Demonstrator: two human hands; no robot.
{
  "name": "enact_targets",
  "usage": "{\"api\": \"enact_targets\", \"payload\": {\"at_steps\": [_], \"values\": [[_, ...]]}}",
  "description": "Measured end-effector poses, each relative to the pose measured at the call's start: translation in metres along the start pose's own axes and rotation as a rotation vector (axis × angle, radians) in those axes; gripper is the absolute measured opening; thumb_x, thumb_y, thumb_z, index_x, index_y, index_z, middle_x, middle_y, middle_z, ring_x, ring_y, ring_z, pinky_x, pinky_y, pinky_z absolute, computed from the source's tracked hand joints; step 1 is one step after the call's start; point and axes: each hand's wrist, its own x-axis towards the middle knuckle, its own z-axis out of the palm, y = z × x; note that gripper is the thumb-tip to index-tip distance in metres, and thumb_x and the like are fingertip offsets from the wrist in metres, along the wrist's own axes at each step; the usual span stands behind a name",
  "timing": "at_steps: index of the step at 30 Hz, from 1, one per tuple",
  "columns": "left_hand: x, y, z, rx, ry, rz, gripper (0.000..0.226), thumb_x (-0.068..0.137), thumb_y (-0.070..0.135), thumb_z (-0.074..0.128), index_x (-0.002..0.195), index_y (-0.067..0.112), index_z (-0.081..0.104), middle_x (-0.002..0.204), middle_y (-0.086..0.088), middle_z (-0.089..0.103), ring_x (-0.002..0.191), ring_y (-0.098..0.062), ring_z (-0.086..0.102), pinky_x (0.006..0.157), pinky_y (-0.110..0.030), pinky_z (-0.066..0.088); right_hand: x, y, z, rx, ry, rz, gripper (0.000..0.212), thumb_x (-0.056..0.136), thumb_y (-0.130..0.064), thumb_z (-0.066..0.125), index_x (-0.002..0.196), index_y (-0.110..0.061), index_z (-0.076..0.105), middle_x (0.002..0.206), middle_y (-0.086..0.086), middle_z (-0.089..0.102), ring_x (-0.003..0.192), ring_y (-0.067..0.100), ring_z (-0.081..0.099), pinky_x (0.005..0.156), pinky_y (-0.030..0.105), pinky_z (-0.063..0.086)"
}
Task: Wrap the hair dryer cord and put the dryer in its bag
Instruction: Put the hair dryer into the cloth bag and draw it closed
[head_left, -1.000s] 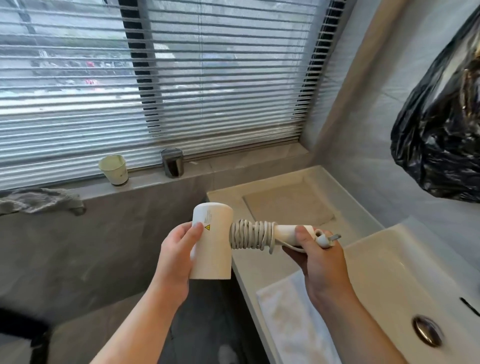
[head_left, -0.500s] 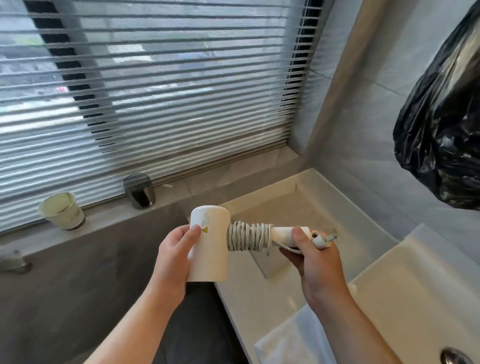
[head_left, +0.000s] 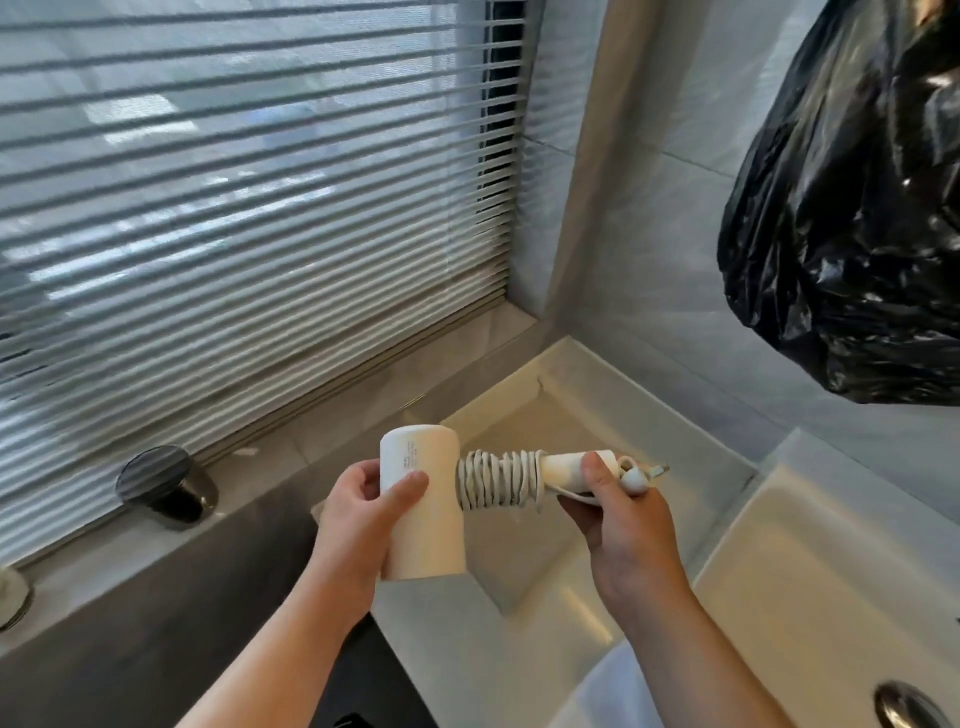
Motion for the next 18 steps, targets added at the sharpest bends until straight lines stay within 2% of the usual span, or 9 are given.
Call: {"api": "enact_targets", "payload": {"at_steps": [4, 9, 11, 13, 16, 18], "values": [[0.021, 0.006, 0.022, 0.009, -0.028, -0.017, 0.050, 0.083, 0.029, 0.075, 0.126, 0.019, 0.053, 0.116, -0.010, 0.066, 0.101, -0.031, 0.067, 0.082, -0.056, 0.058, 0.014, -0.003, -0.004, 0.157, -0.003, 0.052, 0.009, 0.088, -0.009, 0.060, 0.097, -0.009, 0.061, 0.094, 0.010, 0.068, 0.087, 0.022, 0.067, 0.083, 0.037, 0.058], [0.044, 0.008, 0.049, 0.032, -0.119, -0.026, 0.049, 0.083, 0.024, 0.075, 0.125, 0.020, 0.050, 0.114, -0.005, 0.063, 0.100, -0.025, 0.064, 0.072, -0.042, 0.057, 0.041, 0.002, -0.011, 0.177, 0.029, 0.191, 0.030, 0.088, -0.021, 0.061, 0.116, -0.011, 0.059, 0.096, 0.010, 0.070, 0.087, 0.022, 0.066, 0.085, 0.038, 0.052], [0.058, 0.008, 0.058, 0.054, -0.156, -0.041, 0.049, 0.083, 0.020, 0.076, 0.124, 0.019, 0.050, 0.113, -0.004, 0.063, 0.099, -0.023, 0.064, 0.070, -0.038, 0.055, 0.051, 0.003, -0.013, 0.180, 0.062, 0.225, 0.025, 0.088, -0.024, 0.062, 0.110, -0.011, 0.061, 0.095, 0.013, 0.070, 0.089, 0.027, 0.067, 0.086, 0.047, 0.054], [0.076, 0.008, 0.067, 0.096, -0.198, -0.067, 0.050, 0.082, 0.019, 0.078, 0.123, 0.019, 0.050, 0.115, -0.004, 0.063, 0.101, -0.023, 0.064, 0.074, -0.040, 0.055, 0.061, 0.003, -0.012, 0.226, 0.102, 0.227, 0.018, 0.088, -0.023, 0.062, 0.102, -0.010, 0.060, 0.096, 0.017, 0.070, 0.094, 0.032, 0.067, 0.084, 0.053, 0.055], [0.106, 0.007, 0.081, 0.163, -0.298, -0.093, 0.056, 0.079, 0.024, 0.081, 0.125, 0.019, 0.050, 0.118, -0.003, 0.065, 0.104, -0.023, 0.065, 0.081, -0.043, 0.056, 0.078, 0.001, -0.015, 0.246, 0.182, 0.177, 0.014, 0.090, -0.020, 0.060, 0.099, -0.009, 0.059, 0.097, 0.018, 0.068, 0.091, 0.032, 0.068, 0.075, 0.051, 0.060], [0.124, 0.005, 0.093, 0.212, -0.378, -0.113, 0.057, 0.079, 0.030, 0.081, 0.126, 0.016, 0.051, 0.118, -0.004, 0.067, 0.103, -0.022, 0.067, 0.079, -0.040, 0.056, 0.090, -0.001, -0.020, 0.247, 0.231, 0.144, 0.014, 0.091, -0.021, 0.059, 0.099, -0.009, 0.059, 0.100, 0.019, 0.068, 0.091, 0.031, 0.068, 0.069, 0.047, 0.061]]}}
